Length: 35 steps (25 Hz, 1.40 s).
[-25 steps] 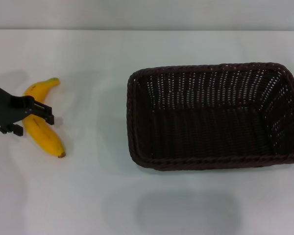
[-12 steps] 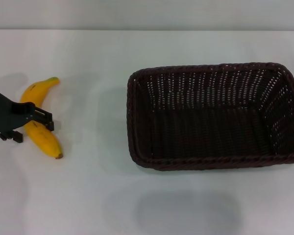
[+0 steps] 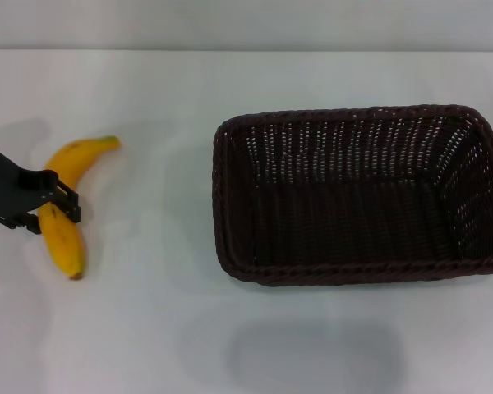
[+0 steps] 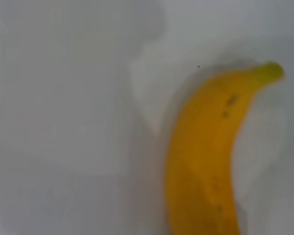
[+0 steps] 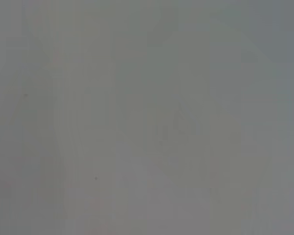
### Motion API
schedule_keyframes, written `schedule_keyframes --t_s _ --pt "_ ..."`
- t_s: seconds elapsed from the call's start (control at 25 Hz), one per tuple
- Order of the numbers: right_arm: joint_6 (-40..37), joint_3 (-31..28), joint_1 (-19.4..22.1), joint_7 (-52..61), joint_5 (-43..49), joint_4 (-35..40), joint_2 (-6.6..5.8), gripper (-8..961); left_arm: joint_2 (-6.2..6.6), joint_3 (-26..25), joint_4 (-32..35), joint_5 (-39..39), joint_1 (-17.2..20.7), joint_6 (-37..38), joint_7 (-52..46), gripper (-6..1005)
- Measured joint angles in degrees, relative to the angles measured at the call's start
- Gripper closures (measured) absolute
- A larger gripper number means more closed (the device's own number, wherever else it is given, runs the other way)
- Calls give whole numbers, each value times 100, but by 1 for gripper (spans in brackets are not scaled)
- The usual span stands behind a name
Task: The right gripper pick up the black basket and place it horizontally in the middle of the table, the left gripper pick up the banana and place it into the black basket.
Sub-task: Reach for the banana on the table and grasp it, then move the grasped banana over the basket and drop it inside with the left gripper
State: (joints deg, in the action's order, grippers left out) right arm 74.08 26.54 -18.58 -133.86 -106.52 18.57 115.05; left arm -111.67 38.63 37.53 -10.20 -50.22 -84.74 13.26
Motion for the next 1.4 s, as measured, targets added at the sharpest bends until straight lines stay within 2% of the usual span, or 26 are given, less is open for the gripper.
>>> schedule_keyframes --t_s 0.4,0.48,0.6,0.72,0.84,0.96,1.04,1.12,1.24,1.4 --pt "-43 0 0 0 0 -10 0 200 -1 205 57 -109 -13 29 192 486" --pt "-38 0 13 0 0 -12 0 200 8 201 231 -302 -20 -11 301 488" --pt "-24 1 28 22 0 -12 0 200 17 194 931 -1007 37 -357 710 490" --pt "-11 3 29 48 0 -12 0 200 -8 209 1901 -2193 153 -1129 1449 492" --pt "35 17 25 57 0 -12 0 200 -102 377 2628 -3162 207 -1763 1844 494" --pt "102 32 23 66 0 -12 0 200 -222 1036 3196 -3920 219 -2182 1966 497" --pt "110 48 22 68 0 -12 0 200 -326 1486 3473 -4134 219 -2229 1952 498" --pt "116 61 22 70 0 -30 0 200 -499 1895 3645 -4122 185 -2157 1931 492" --pt "160 67 23 70 0 -111 0 200 -648 2240 3381 -3977 7 -2016 1910 483" --pt "244 57 68 54 0 -192 0 200 -700 2332 2736 -3930 -309 -1803 1897 471"
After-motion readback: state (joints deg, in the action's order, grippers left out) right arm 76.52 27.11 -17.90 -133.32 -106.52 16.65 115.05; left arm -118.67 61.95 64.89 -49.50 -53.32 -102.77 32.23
